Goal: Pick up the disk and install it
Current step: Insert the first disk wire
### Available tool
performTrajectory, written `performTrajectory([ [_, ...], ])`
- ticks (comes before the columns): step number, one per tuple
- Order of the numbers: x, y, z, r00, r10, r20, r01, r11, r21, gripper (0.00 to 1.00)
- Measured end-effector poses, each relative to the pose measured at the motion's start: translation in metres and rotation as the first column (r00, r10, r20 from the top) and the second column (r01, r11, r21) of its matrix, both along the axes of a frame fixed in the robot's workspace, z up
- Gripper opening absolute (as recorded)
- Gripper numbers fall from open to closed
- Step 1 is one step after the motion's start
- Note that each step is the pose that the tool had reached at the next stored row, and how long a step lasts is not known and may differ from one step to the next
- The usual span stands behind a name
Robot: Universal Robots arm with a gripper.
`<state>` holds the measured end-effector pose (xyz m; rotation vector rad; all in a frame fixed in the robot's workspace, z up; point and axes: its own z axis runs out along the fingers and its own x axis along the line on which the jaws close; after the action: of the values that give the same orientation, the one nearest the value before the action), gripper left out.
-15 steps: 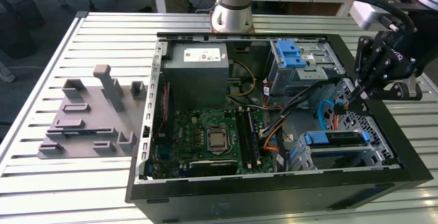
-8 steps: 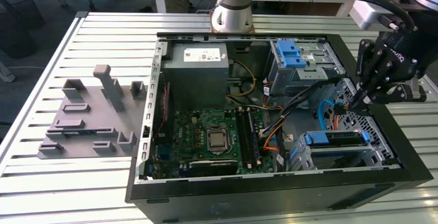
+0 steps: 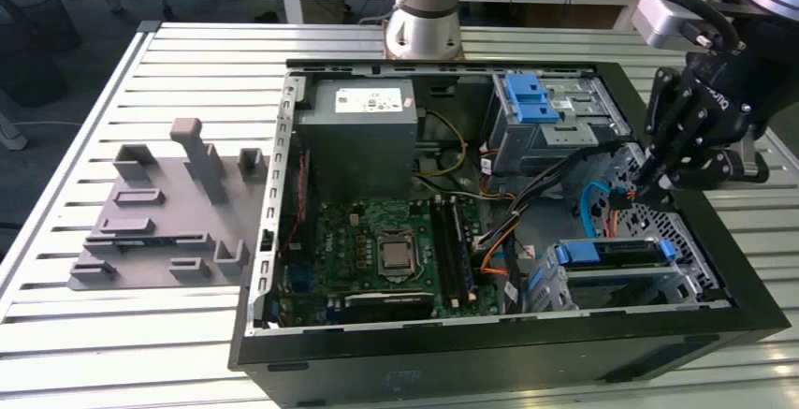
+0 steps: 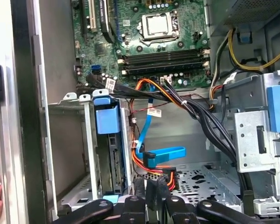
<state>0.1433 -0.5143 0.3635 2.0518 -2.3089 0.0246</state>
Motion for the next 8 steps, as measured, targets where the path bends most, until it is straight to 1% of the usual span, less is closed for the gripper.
performTrajectory([
  [4,0.0005,0.0023,-0.0019,0.9997,-0.023,-0.0041,0.023,0.9997,0.0000,0.25],
  [8,0.0039,0.0050,-0.0039,0.9995,-0.032,-0.0088,0.032,0.9995,0.0001,0.25],
])
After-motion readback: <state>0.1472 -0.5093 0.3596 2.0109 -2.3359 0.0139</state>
